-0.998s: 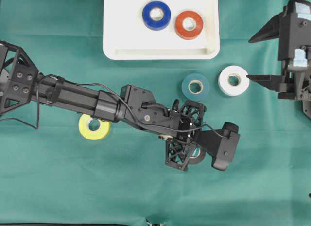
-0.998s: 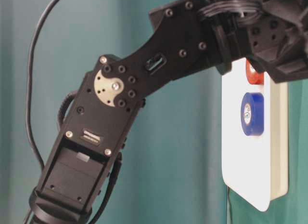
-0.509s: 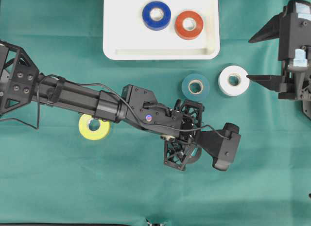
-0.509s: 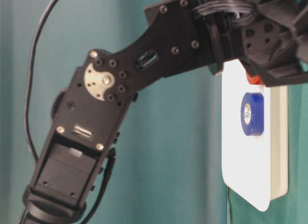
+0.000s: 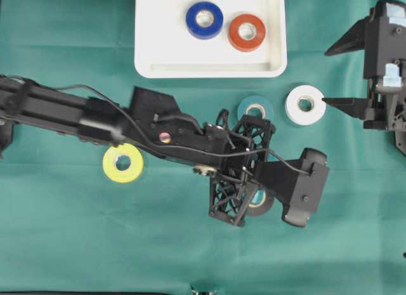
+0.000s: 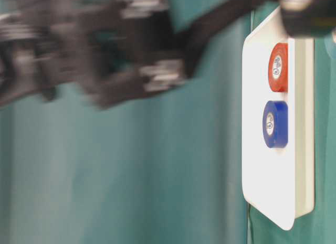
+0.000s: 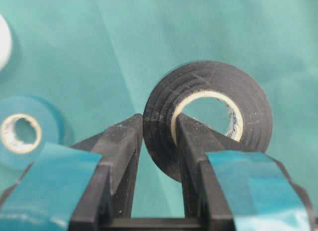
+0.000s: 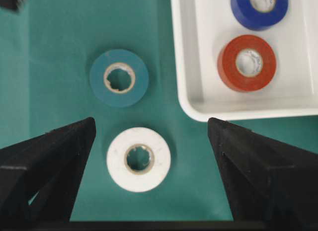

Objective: Pick up the tape from a random location and place it into the white case.
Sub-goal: 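Lower the left gripper and close it on the black tape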

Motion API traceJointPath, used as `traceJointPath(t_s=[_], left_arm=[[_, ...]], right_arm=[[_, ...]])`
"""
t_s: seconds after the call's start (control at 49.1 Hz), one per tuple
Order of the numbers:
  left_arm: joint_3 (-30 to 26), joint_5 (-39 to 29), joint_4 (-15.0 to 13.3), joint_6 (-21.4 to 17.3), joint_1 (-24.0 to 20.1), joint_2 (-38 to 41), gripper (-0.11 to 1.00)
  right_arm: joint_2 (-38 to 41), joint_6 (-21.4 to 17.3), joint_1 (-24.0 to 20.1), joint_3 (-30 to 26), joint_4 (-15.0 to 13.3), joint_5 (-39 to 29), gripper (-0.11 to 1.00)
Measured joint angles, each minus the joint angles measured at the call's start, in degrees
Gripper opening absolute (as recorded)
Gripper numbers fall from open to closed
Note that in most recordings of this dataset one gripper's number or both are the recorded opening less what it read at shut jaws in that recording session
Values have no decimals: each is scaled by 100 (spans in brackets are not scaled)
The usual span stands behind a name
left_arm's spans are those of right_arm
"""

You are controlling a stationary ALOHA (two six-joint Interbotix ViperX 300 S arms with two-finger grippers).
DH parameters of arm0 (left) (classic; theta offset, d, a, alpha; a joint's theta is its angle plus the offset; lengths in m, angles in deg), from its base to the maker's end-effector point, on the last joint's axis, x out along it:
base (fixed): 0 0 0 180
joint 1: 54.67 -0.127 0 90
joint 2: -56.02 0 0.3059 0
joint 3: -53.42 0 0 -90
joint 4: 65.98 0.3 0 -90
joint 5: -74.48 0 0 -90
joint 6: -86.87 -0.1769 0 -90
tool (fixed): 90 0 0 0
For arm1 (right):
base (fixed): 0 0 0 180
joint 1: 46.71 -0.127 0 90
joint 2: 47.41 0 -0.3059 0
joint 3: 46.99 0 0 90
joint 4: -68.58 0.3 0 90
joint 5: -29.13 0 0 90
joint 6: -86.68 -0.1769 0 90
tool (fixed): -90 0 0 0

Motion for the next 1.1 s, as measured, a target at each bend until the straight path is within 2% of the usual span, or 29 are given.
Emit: traceJointPath(t_s=[0.733, 0.876, 1.1], left_arm=[[-2224, -2039, 26, -97, 9, -97, 18], [-2470, -2276, 35, -105, 0, -97, 18], [-2505, -2320, 35, -105, 0, -97, 18]], right_arm=[[9, 9, 0, 0, 0, -9, 90], [0, 0, 0, 0, 0, -9, 90], [0, 0, 0, 0, 0, -9, 90]])
